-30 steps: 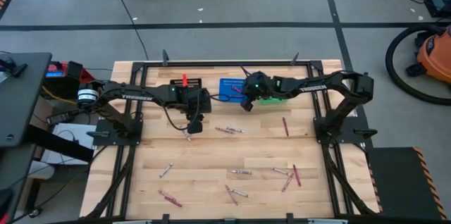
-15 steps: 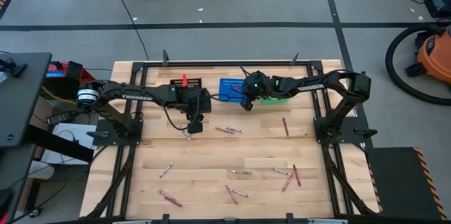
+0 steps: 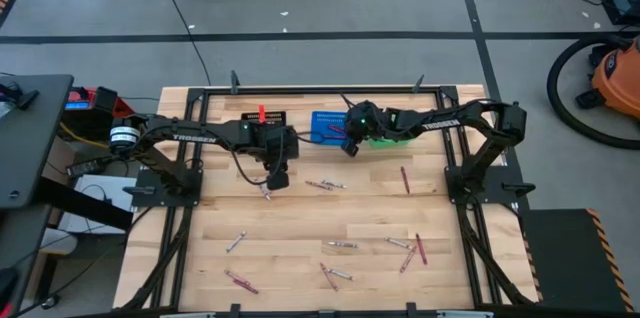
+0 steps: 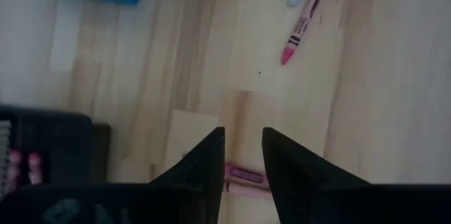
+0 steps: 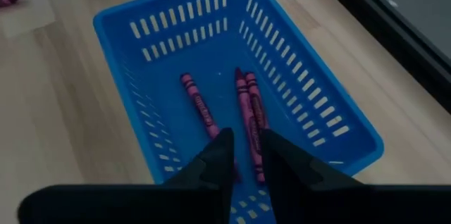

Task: Sort crayons
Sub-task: Put the white crayon into the green bin

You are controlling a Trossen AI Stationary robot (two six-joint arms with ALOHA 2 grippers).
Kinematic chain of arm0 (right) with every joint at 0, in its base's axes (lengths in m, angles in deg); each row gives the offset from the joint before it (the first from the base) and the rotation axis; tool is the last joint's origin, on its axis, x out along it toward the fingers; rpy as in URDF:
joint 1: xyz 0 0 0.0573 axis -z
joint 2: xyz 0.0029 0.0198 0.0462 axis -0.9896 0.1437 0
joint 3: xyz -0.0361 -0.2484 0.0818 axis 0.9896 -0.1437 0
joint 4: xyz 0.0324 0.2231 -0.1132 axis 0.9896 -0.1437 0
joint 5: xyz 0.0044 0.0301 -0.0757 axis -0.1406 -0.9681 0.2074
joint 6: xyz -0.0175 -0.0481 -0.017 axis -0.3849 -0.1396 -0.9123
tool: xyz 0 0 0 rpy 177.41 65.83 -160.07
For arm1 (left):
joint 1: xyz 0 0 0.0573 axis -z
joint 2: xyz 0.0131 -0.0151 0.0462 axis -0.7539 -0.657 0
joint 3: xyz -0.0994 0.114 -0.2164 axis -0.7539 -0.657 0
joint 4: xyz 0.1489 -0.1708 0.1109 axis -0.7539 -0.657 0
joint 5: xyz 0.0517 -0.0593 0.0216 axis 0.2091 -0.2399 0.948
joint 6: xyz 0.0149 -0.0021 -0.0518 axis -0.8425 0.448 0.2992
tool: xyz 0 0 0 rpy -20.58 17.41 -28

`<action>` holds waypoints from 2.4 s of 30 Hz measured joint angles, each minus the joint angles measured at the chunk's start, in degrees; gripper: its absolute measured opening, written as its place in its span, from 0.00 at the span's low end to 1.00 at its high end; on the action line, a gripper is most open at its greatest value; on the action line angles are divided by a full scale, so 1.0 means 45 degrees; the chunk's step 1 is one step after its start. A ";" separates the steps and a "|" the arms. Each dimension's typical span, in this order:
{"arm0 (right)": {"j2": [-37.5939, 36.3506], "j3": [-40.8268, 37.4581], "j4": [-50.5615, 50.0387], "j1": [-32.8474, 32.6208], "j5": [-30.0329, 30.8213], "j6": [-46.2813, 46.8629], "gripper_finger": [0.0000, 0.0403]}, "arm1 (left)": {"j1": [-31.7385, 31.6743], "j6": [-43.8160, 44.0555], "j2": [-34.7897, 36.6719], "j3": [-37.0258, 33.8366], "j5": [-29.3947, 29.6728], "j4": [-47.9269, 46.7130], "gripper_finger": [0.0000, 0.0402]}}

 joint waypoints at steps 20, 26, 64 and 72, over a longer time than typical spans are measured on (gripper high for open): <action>-0.2926 -0.0005 -0.1231 -0.1184 0.0530 -0.0665 0.20 | 0.1741 0.2347 0.0005 -0.0839 0.0132 -0.3361 0.27; -0.3845 -0.0005 -0.2230 -0.1188 0.0530 -0.0659 0.20 | 0.2127 0.1015 0.0005 -0.2289 0.0131 -0.3312 0.27; -0.4497 -0.0005 -0.3121 -0.1184 0.0540 -0.0519 0.20 | 0.2089 -0.5536 -0.0066 -0.2608 0.0262 -0.1342 0.27; -0.4497 -0.0005 -0.3178 -0.1179 0.0535 -0.0281 0.20 | 0.2020 -0.5856 -0.0638 -0.2623 0.0345 -0.1332 0.27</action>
